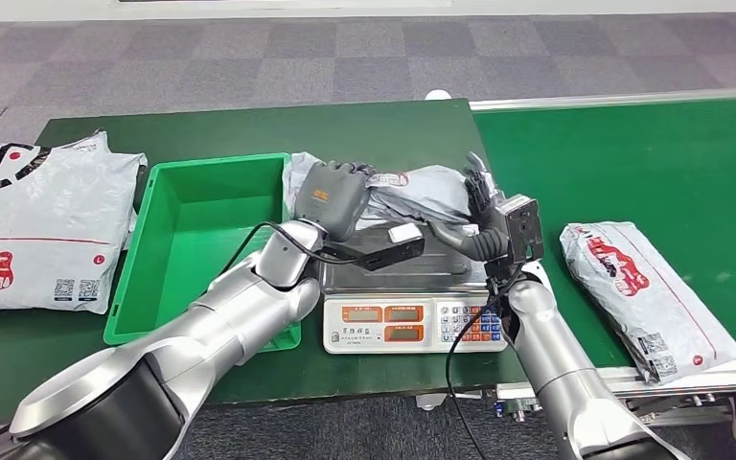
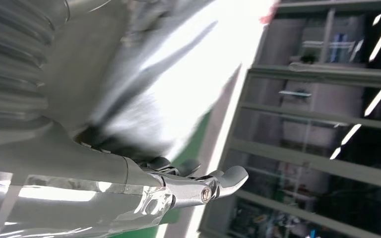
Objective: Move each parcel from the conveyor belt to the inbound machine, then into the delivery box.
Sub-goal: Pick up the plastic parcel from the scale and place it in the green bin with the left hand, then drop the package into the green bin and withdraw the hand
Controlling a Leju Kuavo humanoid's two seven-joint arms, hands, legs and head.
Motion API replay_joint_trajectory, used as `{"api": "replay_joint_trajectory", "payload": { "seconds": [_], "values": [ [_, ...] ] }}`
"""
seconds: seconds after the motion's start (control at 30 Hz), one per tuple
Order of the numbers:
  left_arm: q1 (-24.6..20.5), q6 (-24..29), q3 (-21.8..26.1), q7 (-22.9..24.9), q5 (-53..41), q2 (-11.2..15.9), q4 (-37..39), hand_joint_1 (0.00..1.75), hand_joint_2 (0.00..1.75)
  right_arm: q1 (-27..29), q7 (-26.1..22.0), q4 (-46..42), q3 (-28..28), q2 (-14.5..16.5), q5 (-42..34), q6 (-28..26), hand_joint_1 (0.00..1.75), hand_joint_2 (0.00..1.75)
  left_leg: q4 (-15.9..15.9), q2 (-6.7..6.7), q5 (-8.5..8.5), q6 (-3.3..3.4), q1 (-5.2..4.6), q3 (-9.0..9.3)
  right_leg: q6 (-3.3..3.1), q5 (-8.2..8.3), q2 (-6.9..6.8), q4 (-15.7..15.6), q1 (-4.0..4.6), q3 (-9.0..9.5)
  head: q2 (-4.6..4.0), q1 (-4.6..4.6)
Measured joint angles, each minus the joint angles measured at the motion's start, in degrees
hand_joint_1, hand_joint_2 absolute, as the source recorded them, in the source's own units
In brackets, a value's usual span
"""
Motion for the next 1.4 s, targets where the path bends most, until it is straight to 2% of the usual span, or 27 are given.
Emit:
{"api": "replay_joint_trajectory", "payload": {
  "seconds": [0.13,0.27,0.4,0.53,0.67,0.77,0.87,1.0,1.17,1.3,1.4],
  "values": [
    [0.0,1.8,3.4,0.7,-3.6,1.4,-0.8,1.75,1.75,2.2,2.0,-2.8,-1.3,-0.6,0.4,-0.5,0.00,1.75,0.0,0.02,0.00,0.00,0.00,-0.01,0.00,0.00,0.02,0.0,0.00,-0.02,0.00,0.01],
    [0.1,3.5,7.1,3.4,-11.1,3.5,-2.7,1.75,1.75,5.1,3.4,-6.2,-2.3,-1.4,0.8,-1.1,0.00,1.75,0.0,0.02,-0.01,-0.01,0.00,-0.01,0.00,0.00,0.01,0.0,0.00,-0.02,0.01,0.01],
    [0.9,3.4,12.5,3.7,-17.9,6.1,-5.4,1.75,1.75,8.6,4.0,-10.1,-3.4,-2.0,1.3,-1.3,0.00,1.75,0.0,0.04,-0.02,-0.02,0.00,-0.03,-0.01,-0.01,0.04,0.0,0.00,-0.06,0.00,0.00],
    [1.6,3.3,16.1,3.9,-20.1,7.2,-7.1,1.75,1.75,9.8,4.4,-12.1,-3.9,-2.3,1.6,-1.3,0.00,1.75,0.0,0.05,-0.02,-0.02,0.00,-0.05,-0.01,-0.02,0.04,0.0,0.00,-0.07,0.00,0.00],
    [3.7,3.9,21.2,5.0,-27.5,9.5,-9.7,1.75,1.75,11.2,4.7,-13.9,-4.3,-2.4,2.5,-1.7,0.00,1.75,0.0,0.08,-0.03,-0.04,0.00,-0.05,-0.02,-0.02,0.07,0.0,0.00,-0.06,-0.01,0.01],
    [8.2,4.4,28.4,4.4,-33.3,13.1,-14.1,1.75,1.75,13.2,5.3,-16.2,-5.6,-2.6,3.4,-2.0,0.00,1.75,-0.1,0.30,-0.13,-0.17,0.00,0.04,-0.05,-0.04,0.33,0.0,0.00,-0.09,-0.01,0.02],
    [15.1,3.7,37.1,2.7,-37.0,16.8,-20.1,1.75,1.75,15.4,5.5,-18.4,-7.0,-3.1,3.9,-2.1,0.00,1.75,-0.1,0.58,-0.24,-0.24,0.01,0.18,-0.16,-0.11,0.62,0.0,0.00,-0.09,0.00,0.00],
    [27.5,1.7,48.3,0.8,-39.2,20.5,-31.2,1.75,1.75,18.8,4.5,-20.8,-8.8,-4.7,3.3,-1.2,0.00,1.75,-0.2,0.65,-0.39,-0.29,0.01,0.24,-0.24,-0.28,0.67,0.0,0.01,-0.08,0.00,0.01],
    [41.9,0.4,57.7,0.2,-41.8,22.8,-45.3,1.75,1.75,21.3,3.6,-22.2,-10.5,-6.1,2.9,-0.4,0.00,1.75,-0.1,0.64,-0.64,-0.28,0.02,0.24,-0.20,-0.52,0.67,0.0,0.00,-0.07,-0.01,0.01],
    [48.6,-0.5,61.0,0.4,-43.2,23.6,-53.4,0.00,1.75,23.0,3.3,-23.5,-10.9,-6.2,2.8,-0.5,0.00,1.75,-0.1,0.62,-0.74,-0.21,0.01,0.24,-0.19,-0.61,0.60,0.0,0.01,-0.02,-0.01,0.01],
    [51.4,-1.0,62.3,0.9,-43.2,24.1,-56.8,0.00,1.75,24.1,3.1,-24.3,-11.0,-6.2,2.8,-0.8,0.00,1.75,-0.1,0.62,-0.76,-0.23,0.02,0.26,-0.20,-0.63,0.60,0.0,0.01,-0.01,0.00,0.01]
  ]
}}
